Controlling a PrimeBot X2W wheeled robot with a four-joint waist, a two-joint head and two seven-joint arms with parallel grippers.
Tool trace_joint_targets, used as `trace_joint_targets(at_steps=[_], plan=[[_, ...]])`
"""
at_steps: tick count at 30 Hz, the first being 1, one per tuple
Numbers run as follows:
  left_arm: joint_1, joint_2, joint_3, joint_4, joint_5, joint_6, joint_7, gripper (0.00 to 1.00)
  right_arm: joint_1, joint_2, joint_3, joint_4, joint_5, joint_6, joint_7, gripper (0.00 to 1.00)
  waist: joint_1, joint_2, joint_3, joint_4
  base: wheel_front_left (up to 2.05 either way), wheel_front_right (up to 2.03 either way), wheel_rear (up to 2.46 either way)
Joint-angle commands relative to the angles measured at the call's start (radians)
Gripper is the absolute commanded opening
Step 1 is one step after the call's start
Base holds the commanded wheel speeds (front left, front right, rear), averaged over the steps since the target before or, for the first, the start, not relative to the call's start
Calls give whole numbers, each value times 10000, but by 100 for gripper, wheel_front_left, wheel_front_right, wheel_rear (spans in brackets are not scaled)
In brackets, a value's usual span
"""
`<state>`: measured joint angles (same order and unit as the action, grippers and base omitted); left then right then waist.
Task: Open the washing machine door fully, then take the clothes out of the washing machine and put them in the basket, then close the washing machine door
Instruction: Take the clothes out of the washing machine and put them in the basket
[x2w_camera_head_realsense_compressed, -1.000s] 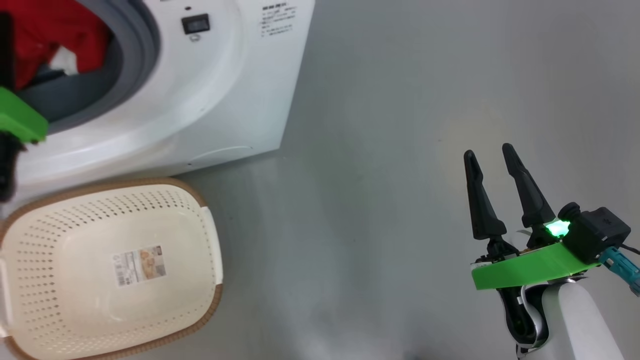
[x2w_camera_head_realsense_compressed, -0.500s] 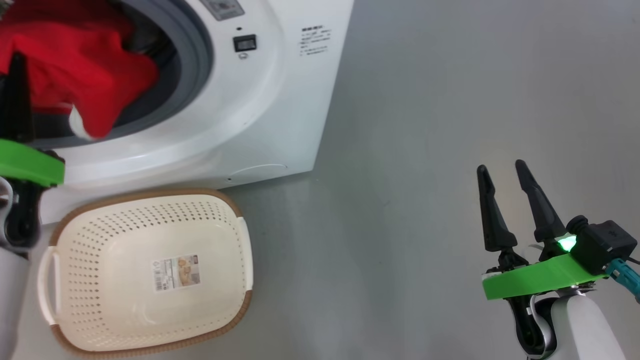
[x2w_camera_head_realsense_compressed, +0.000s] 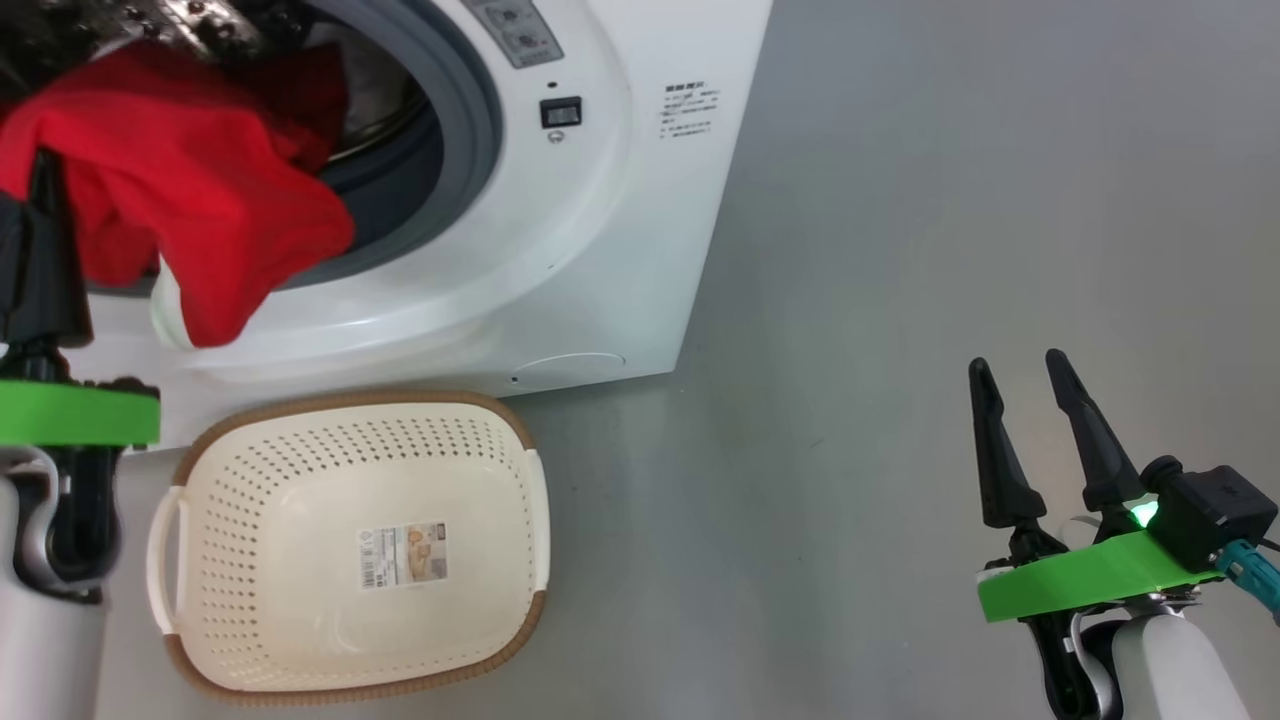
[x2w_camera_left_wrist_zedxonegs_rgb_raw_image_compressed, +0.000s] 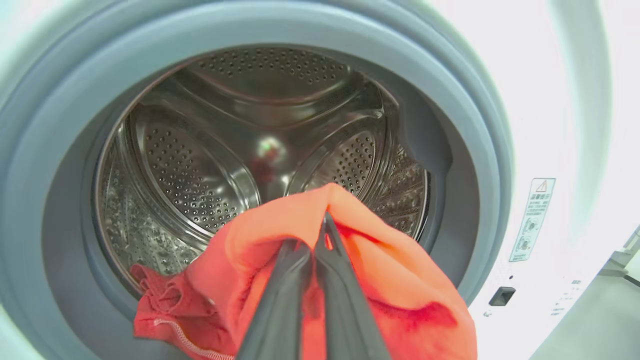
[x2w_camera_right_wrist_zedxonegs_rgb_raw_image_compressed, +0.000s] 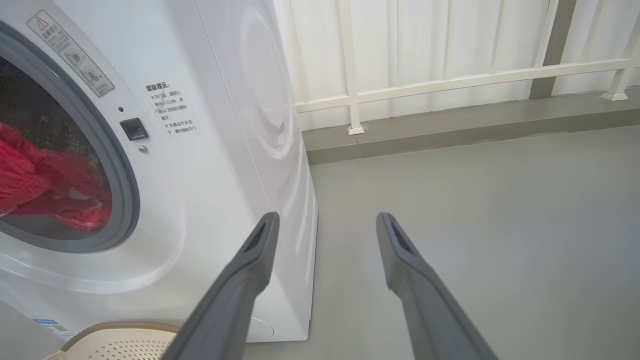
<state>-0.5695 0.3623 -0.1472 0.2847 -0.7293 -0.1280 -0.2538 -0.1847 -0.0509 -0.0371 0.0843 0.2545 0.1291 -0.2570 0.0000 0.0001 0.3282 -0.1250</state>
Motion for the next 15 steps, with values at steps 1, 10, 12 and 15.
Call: trace_joint_targets(at_steps=[1,10,12,15], plan=[[62,353,475,-448,101,-27,-79,0,92,7,231,-213,-80,16,-48,100,0,-1,-54,75,0,0,0],[1431,291,893,-2491,492,-27,-79,0,196,7,224,-188,-119,16,-48,100,0,-1,-199,189,0,0,0],[1745,328,958,-2867,546,-27,-79,0,207,7,214,-190,-134,16,-48,100,0,-1,-222,211,0,0,0],[2216,337,1008,-3219,578,-27,-79,0,233,7,200,-192,-146,16,-48,100,0,-1,-240,252,0,0,0]])
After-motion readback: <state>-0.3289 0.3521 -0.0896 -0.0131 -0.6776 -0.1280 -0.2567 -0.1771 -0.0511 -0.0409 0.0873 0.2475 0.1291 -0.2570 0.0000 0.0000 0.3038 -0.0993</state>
